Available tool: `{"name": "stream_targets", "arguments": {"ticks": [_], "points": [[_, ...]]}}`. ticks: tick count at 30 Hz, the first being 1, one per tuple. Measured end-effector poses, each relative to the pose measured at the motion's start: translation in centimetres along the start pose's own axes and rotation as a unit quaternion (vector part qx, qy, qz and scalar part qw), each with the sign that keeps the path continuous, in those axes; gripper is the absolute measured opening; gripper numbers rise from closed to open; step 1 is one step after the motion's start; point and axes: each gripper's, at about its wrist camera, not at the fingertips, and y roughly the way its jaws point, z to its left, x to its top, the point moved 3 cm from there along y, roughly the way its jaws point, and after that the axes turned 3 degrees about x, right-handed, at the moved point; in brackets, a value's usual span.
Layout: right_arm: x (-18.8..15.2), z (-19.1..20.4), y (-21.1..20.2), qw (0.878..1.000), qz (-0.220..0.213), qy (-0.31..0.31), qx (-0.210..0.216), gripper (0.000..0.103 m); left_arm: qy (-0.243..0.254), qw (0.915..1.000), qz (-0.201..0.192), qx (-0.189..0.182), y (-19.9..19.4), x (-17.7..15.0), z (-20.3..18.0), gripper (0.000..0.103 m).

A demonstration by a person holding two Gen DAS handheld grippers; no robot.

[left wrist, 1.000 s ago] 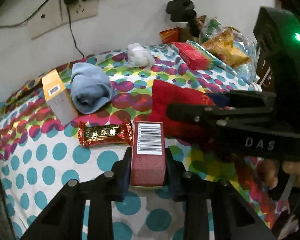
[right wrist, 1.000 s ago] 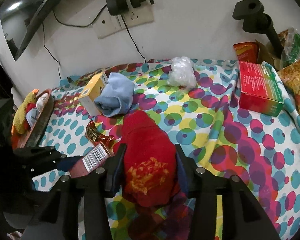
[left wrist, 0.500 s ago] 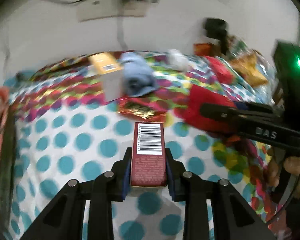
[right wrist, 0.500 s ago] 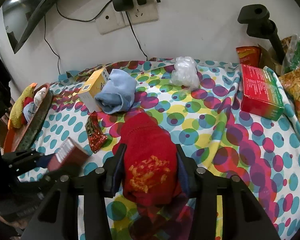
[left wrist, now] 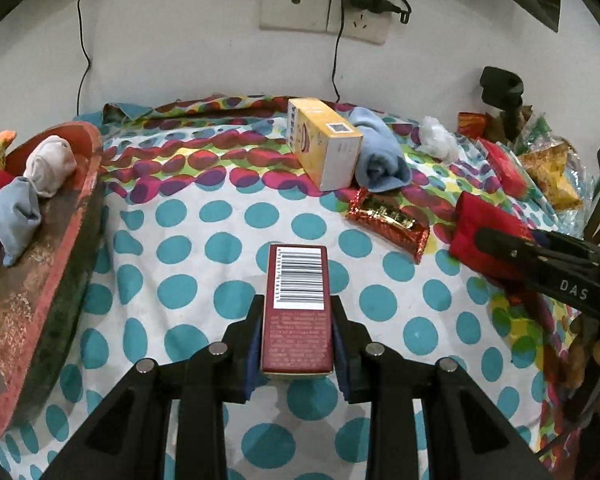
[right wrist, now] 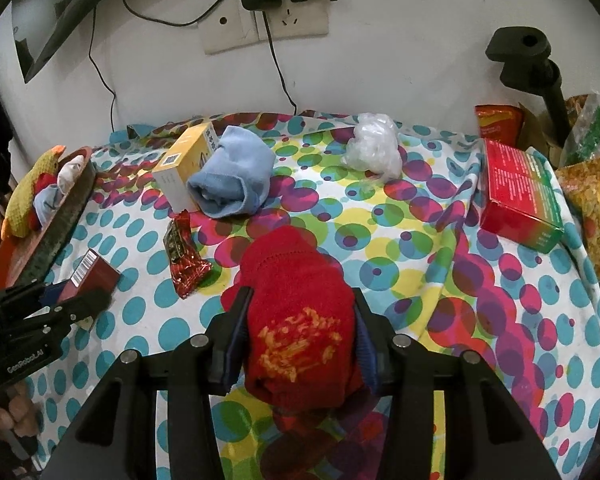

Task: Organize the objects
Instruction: 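Grasp the red barcode box with the left gripper and lift it, then carry the red box over the red tray and lower it with the left gripper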

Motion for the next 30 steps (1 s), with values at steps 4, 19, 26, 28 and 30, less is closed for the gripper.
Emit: {"name": "stream_targets", "arguments": {"ticks": [4,19,26,28,30], "points": [[0.0,-0.2,0.1,1.0,0.002,0.008,0.009,0.045,0.01,0.9999,0.002,0.012,0.1,-0.1,-0.3,0.031],[-0.1,0.6,0.6,1.0,0.012,-0.009,-0.006,0.042,0.019,0.9996,0.003,0.019,0.2,-0.2,-0.7,0.031],[-0.1,1.2,0.9,0.999,0.017,-0.025,-0.024,0.042,0.023,0.9995,0.003,0.023,0.2,-0.1,-0.7,0.031],[-0.1,1.2,1.0,0.999,0.017,-0.025,-0.025,0.042,0.022,0.9995,0.003,0.023,0.2,-0.1,-0.6,0.031],[-0.1,1.3,1.0,0.999,0.017,-0.025,-0.024,0.042,0.023,0.9994,0.003,0.024,0.2,-0.1,-0.7,0.031]]}}
